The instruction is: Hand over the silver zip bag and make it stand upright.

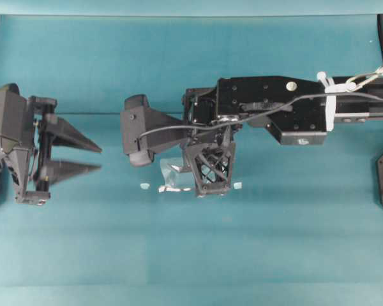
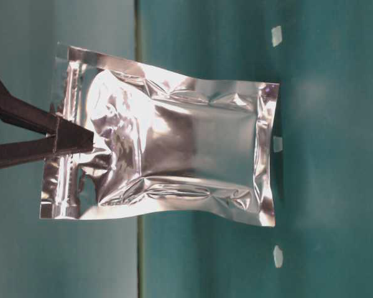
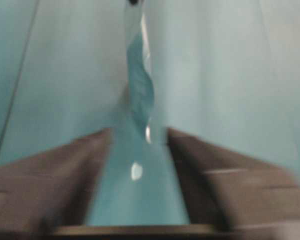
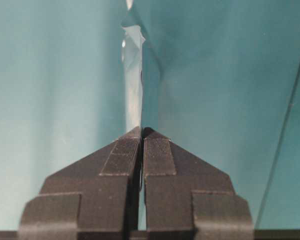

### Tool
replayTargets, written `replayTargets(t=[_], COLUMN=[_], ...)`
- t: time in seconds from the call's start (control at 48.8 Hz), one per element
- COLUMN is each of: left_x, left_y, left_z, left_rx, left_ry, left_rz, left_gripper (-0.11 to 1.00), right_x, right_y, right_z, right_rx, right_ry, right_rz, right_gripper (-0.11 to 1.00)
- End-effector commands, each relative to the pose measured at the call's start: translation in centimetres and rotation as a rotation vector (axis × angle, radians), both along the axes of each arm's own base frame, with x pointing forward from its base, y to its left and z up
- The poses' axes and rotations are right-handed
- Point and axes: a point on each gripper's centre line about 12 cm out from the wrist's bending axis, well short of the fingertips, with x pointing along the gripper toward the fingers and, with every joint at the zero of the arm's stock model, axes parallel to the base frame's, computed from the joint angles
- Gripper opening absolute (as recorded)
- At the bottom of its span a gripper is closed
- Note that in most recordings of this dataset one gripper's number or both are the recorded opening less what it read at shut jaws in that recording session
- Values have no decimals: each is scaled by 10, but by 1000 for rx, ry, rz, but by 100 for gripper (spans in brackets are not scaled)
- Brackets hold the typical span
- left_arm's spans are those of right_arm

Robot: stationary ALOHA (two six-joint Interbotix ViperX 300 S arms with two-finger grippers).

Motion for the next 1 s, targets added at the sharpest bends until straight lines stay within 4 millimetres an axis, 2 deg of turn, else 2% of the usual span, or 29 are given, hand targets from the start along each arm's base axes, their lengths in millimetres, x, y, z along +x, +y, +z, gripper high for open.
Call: replayTargets(t=[0.0, 0.062, 0.103, 0.328, 0.595, 0.82, 0.984], left_x=[4, 7, 8, 19, 55, 85, 93], left_y=[-1, -1, -1, -3, -7, -9, -9], left_z=[-4, -6, -10, -45, -78, -91, -102], left_rx=[-25, -64, -86, -125, -128, -131, -132], left_ry=[-18, -50, -75, -143, -133, -137, -134], left_rz=[6, 19, 26, 23, 12, 8, 7], left_gripper=[79, 90, 92, 89, 89, 90, 90], right_x=[0, 1, 1, 4, 4, 4, 4], right_y=[4, 6, 6, 6, 7, 7, 7], right_z=[8, 8, 6, 3, 3, 2, 3], right_rx=[-3, -3, -3, -1, 2, 0, 1], right_ry=[-23, -23, -22, -29, -21, -20, -24], right_rz=[18, 23, 21, 11, 6, 12, 8], right_gripper=[3, 3, 3, 3, 3, 3, 3])
